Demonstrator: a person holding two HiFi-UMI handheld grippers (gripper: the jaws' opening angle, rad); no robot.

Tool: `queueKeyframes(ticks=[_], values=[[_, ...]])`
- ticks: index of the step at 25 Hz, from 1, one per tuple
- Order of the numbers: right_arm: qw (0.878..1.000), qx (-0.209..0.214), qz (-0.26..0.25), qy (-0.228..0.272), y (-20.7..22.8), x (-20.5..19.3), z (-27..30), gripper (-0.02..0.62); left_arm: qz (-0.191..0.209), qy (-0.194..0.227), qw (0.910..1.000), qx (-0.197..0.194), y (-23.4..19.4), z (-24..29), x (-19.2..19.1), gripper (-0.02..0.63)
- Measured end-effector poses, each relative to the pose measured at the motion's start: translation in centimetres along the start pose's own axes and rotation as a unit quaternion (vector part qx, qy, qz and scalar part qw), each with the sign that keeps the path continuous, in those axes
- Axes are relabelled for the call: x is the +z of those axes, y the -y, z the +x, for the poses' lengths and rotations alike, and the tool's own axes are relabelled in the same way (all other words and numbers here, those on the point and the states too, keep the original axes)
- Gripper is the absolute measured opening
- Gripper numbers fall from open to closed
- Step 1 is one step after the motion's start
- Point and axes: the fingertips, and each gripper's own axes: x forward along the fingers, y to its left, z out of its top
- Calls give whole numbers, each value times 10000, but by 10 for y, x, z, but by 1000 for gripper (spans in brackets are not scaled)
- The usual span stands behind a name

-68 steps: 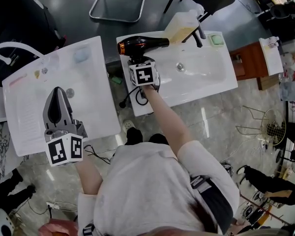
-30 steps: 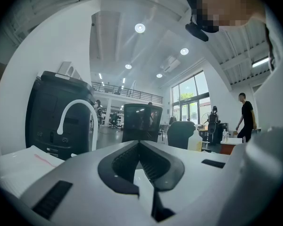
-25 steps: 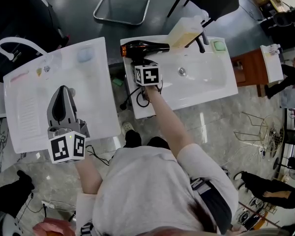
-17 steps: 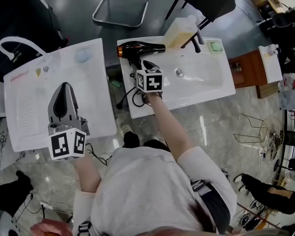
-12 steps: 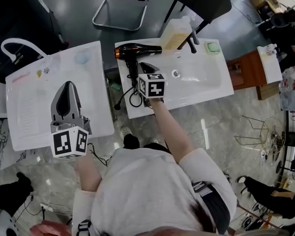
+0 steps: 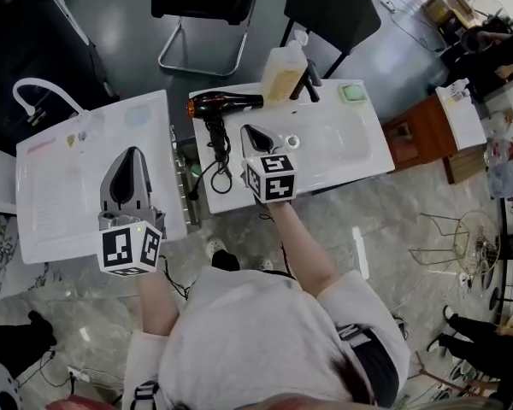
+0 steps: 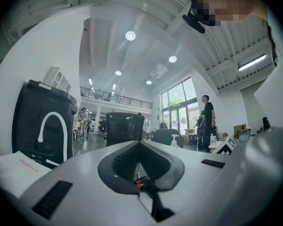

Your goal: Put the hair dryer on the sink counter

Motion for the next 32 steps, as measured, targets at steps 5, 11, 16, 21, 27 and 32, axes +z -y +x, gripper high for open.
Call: queueKeyframes(ticks=[5,11,16,21,27,32], values=[[9990,22,-168,408,3,24,-40,11,9,102,9999,-67,25,-8,7,8],[9962,142,-212,834,5,51,-85,11,14,205,9996,-173,53,-17,19,8],[9933,237,-296,1092,6,67,-120,11,12,293,9993,-211,72,-27,26,8],[9895,213,-470,1350,5,84,-152,11,62,348,9991,-224,88,-38,33,8],[9840,207,-607,1664,4,101,-188,11,100,403,9988,-264,108,-49,37,8],[9803,283,-597,1860,8,110,-219,11,164,482,9984,-264,124,-59,44,8]])
